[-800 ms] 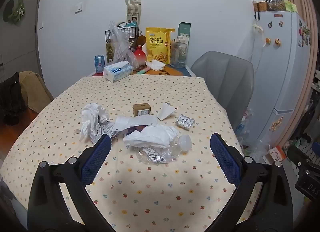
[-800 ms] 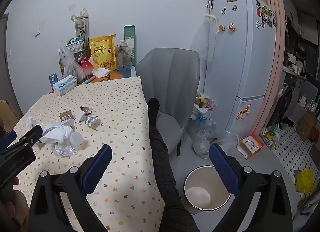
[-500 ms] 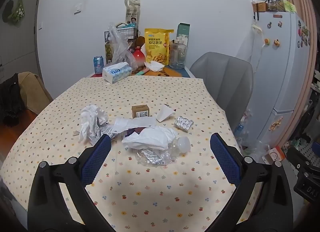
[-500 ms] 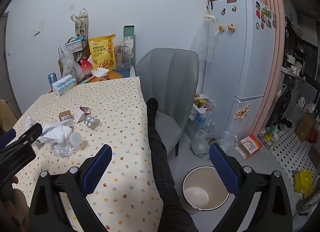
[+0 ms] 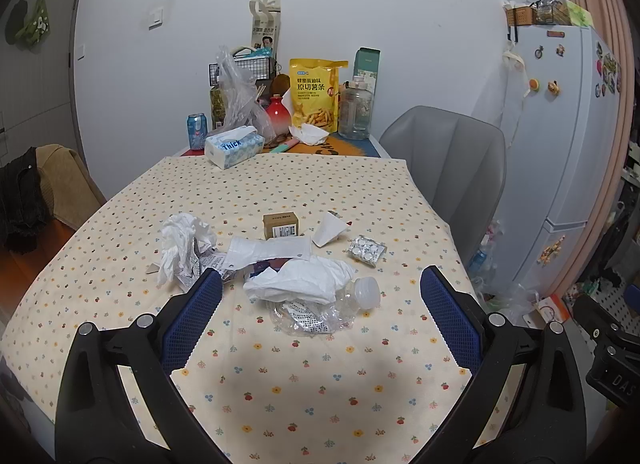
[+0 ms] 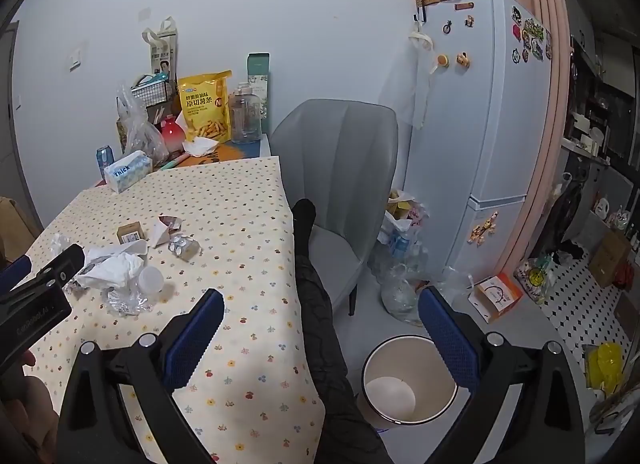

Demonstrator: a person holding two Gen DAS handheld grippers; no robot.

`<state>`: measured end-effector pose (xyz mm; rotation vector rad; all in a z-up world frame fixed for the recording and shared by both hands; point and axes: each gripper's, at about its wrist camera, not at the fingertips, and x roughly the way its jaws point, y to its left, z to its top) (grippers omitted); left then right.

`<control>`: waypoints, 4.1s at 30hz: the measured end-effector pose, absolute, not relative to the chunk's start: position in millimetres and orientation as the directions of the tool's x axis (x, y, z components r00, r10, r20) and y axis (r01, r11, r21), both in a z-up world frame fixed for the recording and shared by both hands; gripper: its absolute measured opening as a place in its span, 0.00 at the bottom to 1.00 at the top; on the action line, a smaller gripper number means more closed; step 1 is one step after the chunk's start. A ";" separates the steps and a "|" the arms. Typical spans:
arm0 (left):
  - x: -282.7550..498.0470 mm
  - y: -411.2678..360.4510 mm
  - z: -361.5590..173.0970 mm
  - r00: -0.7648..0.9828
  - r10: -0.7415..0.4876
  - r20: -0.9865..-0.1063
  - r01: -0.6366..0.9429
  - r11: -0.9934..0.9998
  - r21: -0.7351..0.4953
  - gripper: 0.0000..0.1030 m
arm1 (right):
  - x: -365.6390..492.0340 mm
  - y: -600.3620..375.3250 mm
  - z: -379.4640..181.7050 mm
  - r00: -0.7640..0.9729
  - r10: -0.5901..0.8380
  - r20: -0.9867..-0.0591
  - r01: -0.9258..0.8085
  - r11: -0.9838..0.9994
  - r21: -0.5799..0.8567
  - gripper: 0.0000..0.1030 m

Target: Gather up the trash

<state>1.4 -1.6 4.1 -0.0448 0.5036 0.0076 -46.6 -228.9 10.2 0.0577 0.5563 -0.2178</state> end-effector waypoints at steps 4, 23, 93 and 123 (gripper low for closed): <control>-0.3 -0.4 2.3 0.877 -0.007 -0.480 -0.016 0.999 -0.044 0.96 | -46.6 -228.5 10.3 0.826 -0.184 -0.533 0.217 0.976 0.000 0.93; 0.1 3.8 5.8 0.874 -0.002 -0.485 -0.029 0.998 -0.056 0.96 | -49.7 -223.2 12.0 0.832 -0.176 -0.526 0.206 0.979 -0.002 0.93; 43.1 115.2 -12.6 0.800 0.165 -0.577 -0.248 0.967 -0.066 0.72 | 15.5 -136.7 -2.5 0.800 0.071 -0.596 -0.054 0.997 0.046 0.83; 128.6 142.5 -35.8 0.758 0.113 -0.643 -0.259 0.956 -0.137 0.05 | 106.5 -73.8 -24.9 0.714 0.202 -0.671 -0.188 0.978 0.094 0.73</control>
